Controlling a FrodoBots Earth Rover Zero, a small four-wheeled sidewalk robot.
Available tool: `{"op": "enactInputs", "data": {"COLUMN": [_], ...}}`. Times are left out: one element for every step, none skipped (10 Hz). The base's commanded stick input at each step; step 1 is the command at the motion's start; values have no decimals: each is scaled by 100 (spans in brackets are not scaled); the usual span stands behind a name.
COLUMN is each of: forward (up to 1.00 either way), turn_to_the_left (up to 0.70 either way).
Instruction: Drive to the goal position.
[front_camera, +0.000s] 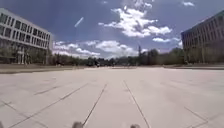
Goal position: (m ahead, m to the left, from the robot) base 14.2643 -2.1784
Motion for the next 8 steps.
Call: {"op": "enactInputs", "data": {"forward": [70,70,70,70,70,70,70,70], "turn_to_the_left": [0,0,0,0,0,0,0,-2]}}
